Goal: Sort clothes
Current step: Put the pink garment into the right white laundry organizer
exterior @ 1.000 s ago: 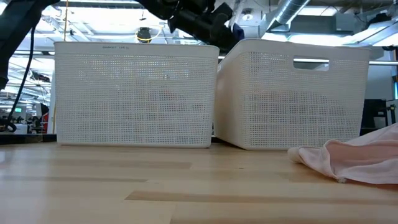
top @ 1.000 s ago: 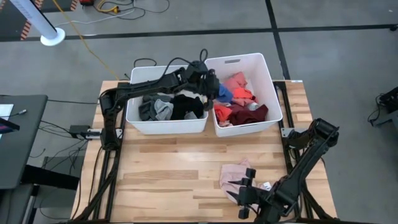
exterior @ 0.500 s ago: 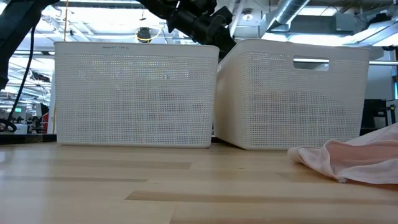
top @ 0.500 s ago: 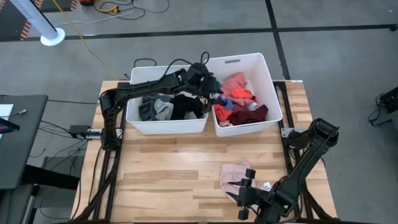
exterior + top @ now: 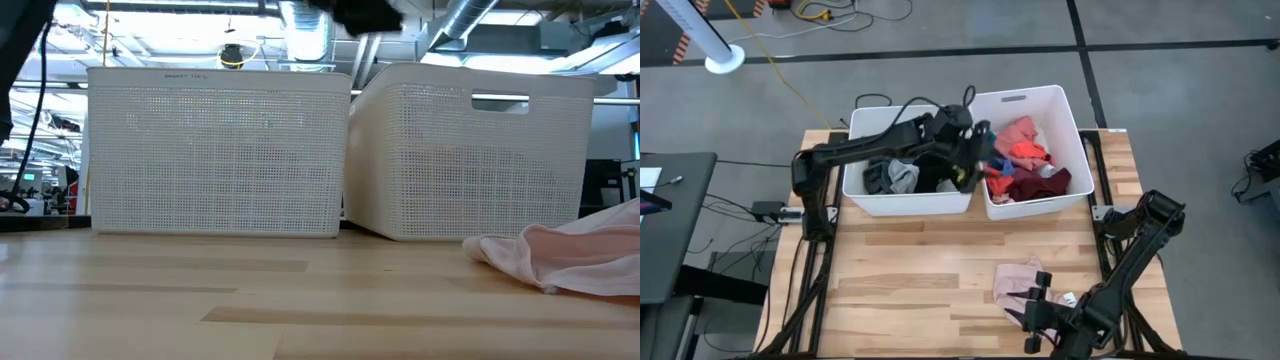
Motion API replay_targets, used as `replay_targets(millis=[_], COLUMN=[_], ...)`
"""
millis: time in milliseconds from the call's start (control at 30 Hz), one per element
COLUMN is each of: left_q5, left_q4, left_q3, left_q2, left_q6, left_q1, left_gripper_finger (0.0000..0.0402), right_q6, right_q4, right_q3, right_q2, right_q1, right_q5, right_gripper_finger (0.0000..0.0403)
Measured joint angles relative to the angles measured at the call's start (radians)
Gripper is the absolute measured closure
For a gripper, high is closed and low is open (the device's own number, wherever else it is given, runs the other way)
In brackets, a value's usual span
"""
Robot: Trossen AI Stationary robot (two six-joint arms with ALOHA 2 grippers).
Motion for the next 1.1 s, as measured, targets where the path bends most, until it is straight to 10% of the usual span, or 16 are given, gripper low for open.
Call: replay_targets(millis=[633,1100], left_q5=[-0.123,-0.123], left_q4=[-0.349,-0.107], left_q3=[-0.024,-0.255], left_q2=[-0.075,-0.066], left_q6=[0.146,0.08], left_q1=[-0.435,-0.562], left_gripper_finger=[0.0178,0.0178], right_q6=[0.078,0.13], right_q4=[-0.026,-0.049], right_q3=[0.001,0.001], right_q2=[0.0,0.0], right_q1=[0.062,0.1], right_q5=[-0.001,-0.02], right_gripper_finger=[0.0223,0.0223])
